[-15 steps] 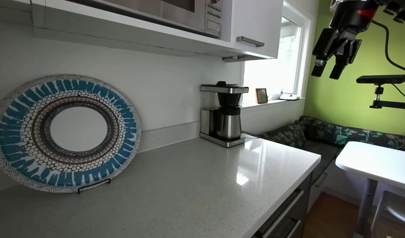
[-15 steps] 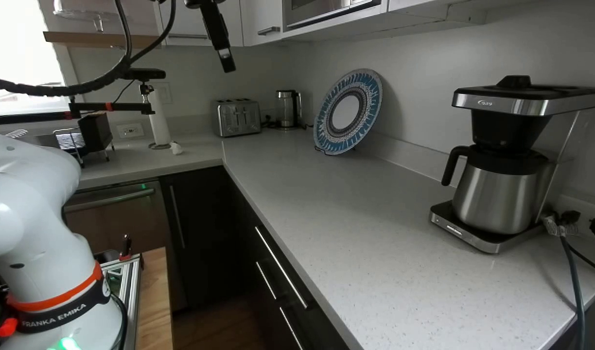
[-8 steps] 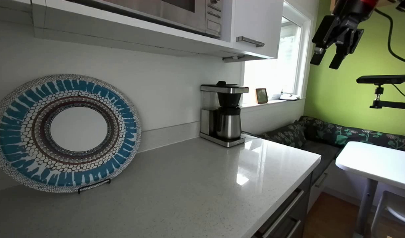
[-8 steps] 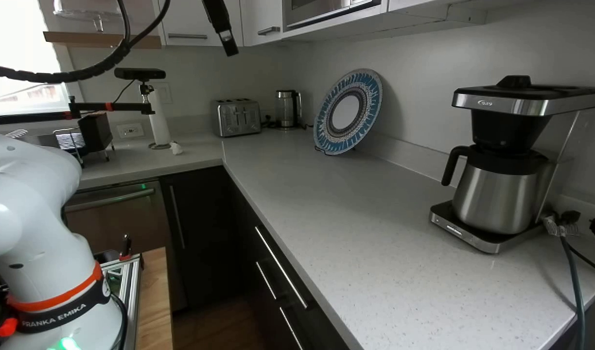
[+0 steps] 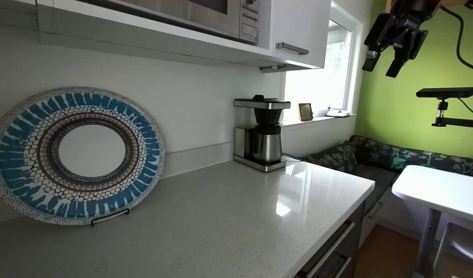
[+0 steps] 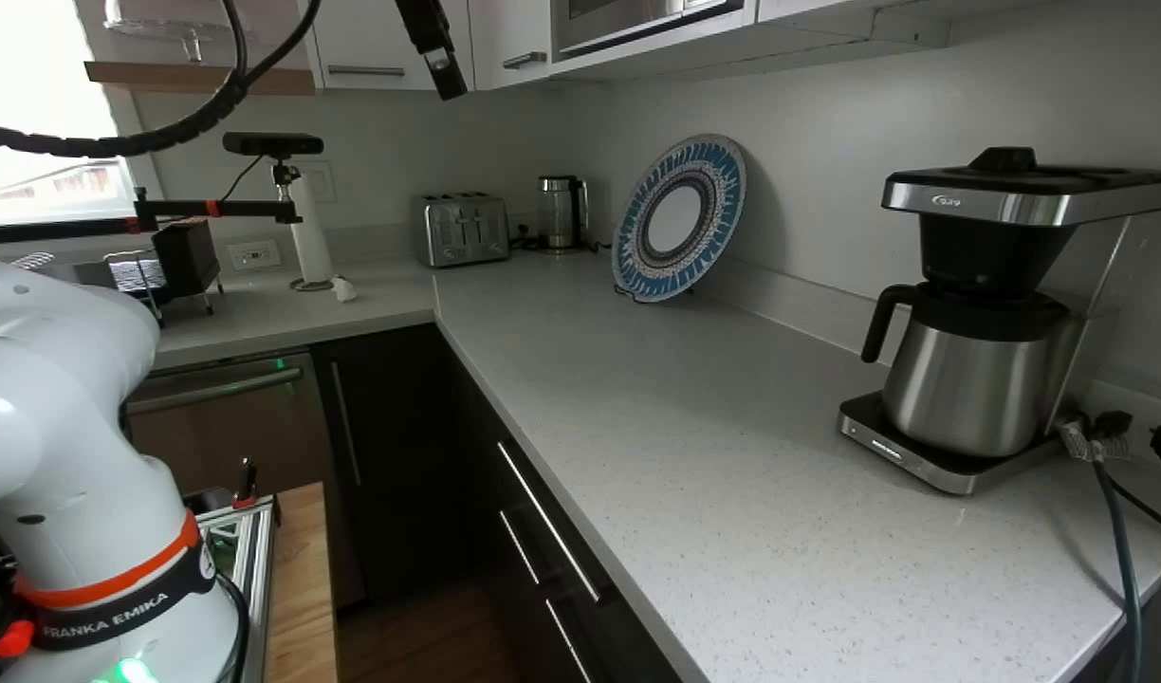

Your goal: Open the top right cupboard door

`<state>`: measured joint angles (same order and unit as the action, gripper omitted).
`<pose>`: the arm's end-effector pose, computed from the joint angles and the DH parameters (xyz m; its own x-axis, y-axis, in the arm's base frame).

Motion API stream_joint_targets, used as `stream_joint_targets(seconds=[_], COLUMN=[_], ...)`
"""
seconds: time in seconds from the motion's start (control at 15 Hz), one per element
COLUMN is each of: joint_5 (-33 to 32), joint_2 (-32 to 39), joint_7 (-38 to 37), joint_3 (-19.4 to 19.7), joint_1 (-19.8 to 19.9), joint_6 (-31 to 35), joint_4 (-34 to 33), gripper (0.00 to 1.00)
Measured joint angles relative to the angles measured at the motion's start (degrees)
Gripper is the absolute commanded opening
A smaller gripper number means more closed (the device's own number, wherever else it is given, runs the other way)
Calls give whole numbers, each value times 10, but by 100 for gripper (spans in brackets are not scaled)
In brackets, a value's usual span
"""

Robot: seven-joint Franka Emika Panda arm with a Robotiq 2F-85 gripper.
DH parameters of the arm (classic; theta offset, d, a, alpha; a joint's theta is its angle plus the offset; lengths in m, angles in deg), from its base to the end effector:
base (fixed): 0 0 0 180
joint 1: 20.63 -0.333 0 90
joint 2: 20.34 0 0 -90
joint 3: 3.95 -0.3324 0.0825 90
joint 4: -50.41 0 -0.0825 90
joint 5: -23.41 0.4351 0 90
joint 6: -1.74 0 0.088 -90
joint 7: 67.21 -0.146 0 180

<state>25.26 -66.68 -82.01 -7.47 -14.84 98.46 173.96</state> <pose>0.3551 -0.0006 0.6899 0.8975 -0.2979 0.3251 -0.2904 -0.9542 -0.0725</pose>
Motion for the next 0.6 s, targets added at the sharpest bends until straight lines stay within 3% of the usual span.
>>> stream_joint_targets(seconds=[0.6], joint_5=[4], joint_2=[1], joint_7=[-110], joint_3=[7], joint_1=[36], joint_6=[-57], joint_4=[-69], gripper=[100])
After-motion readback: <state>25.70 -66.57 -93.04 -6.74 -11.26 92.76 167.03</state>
